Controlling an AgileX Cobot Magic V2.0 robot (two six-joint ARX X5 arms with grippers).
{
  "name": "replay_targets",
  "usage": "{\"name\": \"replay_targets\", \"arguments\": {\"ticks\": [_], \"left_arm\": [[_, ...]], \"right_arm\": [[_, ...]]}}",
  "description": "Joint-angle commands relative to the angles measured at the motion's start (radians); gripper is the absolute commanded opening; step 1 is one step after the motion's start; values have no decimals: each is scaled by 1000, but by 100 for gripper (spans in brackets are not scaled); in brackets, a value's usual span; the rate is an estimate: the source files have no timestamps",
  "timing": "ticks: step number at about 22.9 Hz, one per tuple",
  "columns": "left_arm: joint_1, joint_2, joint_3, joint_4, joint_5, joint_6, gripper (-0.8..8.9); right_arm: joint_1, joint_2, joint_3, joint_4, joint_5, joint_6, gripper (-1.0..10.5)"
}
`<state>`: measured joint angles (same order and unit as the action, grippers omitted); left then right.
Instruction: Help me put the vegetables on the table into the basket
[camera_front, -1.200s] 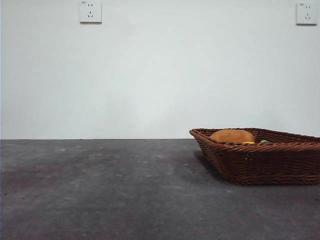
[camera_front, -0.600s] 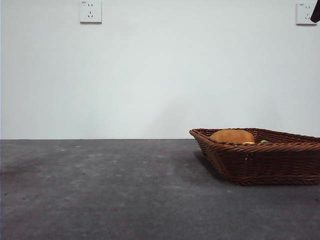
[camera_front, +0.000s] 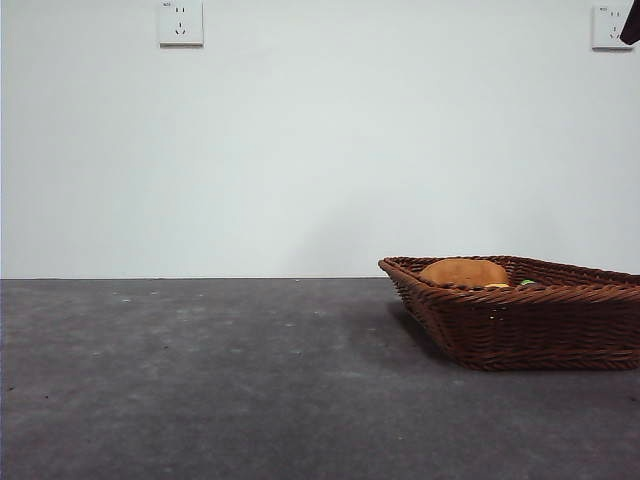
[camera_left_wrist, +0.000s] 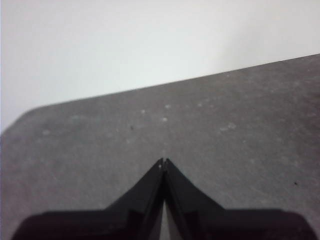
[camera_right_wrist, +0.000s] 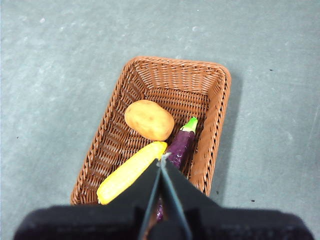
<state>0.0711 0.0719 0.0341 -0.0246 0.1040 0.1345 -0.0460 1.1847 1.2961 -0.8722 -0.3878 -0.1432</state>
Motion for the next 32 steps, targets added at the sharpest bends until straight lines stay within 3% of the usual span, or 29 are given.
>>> {"name": "replay_targets", "arguments": {"ticks": [1, 5, 8, 24, 27, 32], "left_arm": [[3, -41, -27, -45, 0, -46, -4], [3, -68, -27, -142, -1, -45, -4], [2, -68, -27, -138, 8, -90, -4], [3, -56, -27, -138, 0, -89, -4], [3, -56, -27, -138, 0, -89, -4], [2, -56, -27, -138, 0, -89, -4]], "right_arm": [[0, 4, 3, 8, 3, -4, 2], [0, 4, 3, 8, 3, -4, 2], [0, 4, 3, 8, 3, -4, 2], [-3, -4, 3, 7, 14, -4, 2], [-5, -80, 2, 4, 102, -22, 2], [-5, -302, -21, 18, 82, -26, 2]]}}
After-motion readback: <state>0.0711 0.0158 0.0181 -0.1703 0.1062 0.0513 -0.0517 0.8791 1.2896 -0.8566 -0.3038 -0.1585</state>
